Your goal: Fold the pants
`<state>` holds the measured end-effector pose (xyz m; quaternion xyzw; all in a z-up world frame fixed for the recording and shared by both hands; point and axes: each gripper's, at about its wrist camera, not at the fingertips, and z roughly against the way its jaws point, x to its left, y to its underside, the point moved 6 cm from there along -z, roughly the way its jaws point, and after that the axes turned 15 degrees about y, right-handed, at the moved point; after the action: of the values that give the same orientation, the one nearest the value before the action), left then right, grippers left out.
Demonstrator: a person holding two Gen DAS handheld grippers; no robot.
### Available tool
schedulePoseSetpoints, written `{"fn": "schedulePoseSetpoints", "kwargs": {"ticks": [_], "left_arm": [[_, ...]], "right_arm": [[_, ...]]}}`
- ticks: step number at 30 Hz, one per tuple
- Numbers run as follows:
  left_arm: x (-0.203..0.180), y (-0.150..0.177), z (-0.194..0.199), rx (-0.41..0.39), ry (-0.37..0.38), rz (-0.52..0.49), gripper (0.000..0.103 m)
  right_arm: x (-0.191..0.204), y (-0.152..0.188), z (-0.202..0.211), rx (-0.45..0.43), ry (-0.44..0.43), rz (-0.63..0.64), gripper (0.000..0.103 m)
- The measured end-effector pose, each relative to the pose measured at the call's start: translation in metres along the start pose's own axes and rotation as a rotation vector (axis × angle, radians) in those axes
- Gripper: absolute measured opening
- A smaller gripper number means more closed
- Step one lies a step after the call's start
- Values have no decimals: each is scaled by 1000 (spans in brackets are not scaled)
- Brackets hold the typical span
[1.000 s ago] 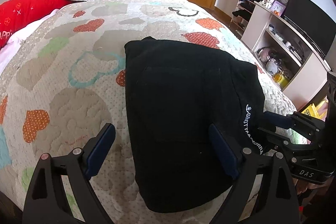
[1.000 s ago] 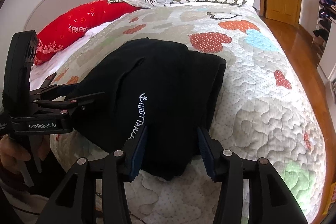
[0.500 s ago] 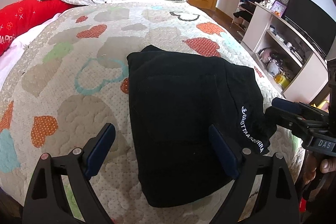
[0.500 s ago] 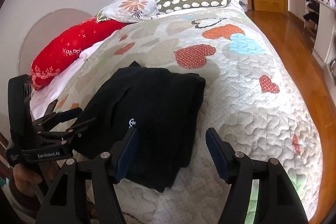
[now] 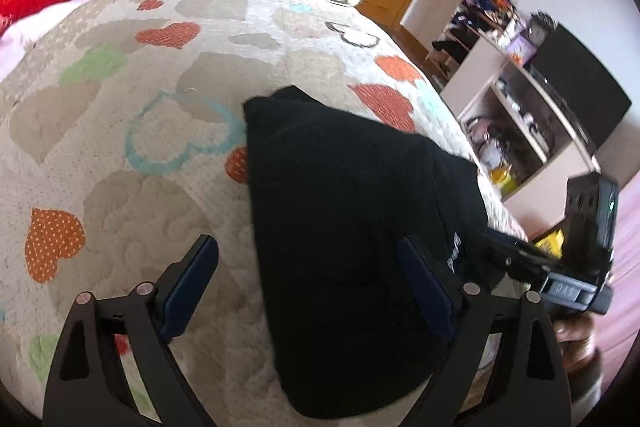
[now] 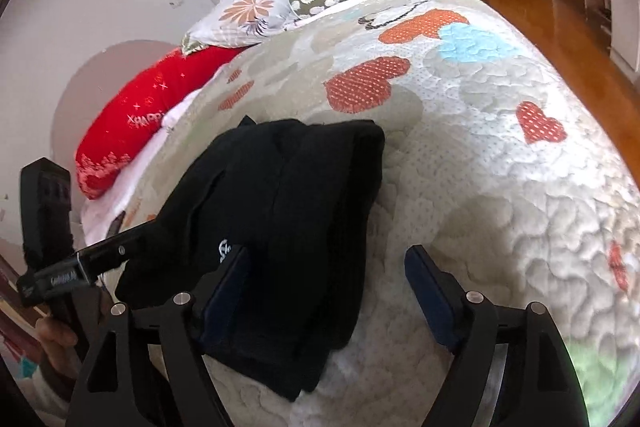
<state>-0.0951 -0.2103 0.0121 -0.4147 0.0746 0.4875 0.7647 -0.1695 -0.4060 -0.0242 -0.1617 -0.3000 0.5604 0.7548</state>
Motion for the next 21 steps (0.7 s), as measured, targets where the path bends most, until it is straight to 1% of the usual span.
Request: {"fn": "schedulePoseSetpoints", "kwargs": {"ticks": [1,3,5,6,7,8,9,10,11,12,13,14,15,16,17,19,21], "left_arm": [[3,-2,-2,4,14,13,95],[8,-5,-10,27,59,42,95],[15,-3,-26,73,86,87,96],[17,-3,-30,76,87,97,98],[16,-4,-33,61,104,97,103],[14,-5,-33,50,114,92,103],[13,-5,-34,48,110,87,103],[11,-5,-36,52,105,80,103],[9,-6,-37,52,101,71,103],[8,-6,-37,52,100,67,102],[7,-7,-36,49,98,63,94],[7,-8,-34,44,99,57,73],[6,-9,-32,45,113,58,64],[5,-11,-29,45,113,59,59],[4,-15,-26,43,116,52,49],[-1,-25,-17,34,122,19,37],[-3,-38,-8,9,116,-5,37]], "right_arm": [[1,-1,-3,-3,-7,4,83],[4,-4,-8,-18,-27,6,88],[9,-6,-11,-25,-37,13,88],[12,-8,-12,-24,-48,22,88],[16,-9,-12,-23,-64,29,88],[21,-10,-15,-19,-91,36,84],[25,-11,-17,-14,-106,41,76],[29,-12,-20,-12,-100,49,71],[32,-12,-23,-15,-77,64,65],[34,-12,-23,-21,-68,73,56],[35,-13,-21,-29,-68,68,51],[35,-15,-17,-35,-80,59,43],[37,-18,-12,-45,-92,61,39],[38,-21,-8,-54,-98,69,37],[43,-26,-2,-68,-106,85,35],[51,-35,5,-85,-117,109,35],[62,-49,10,-113,-120,135,35]]}}
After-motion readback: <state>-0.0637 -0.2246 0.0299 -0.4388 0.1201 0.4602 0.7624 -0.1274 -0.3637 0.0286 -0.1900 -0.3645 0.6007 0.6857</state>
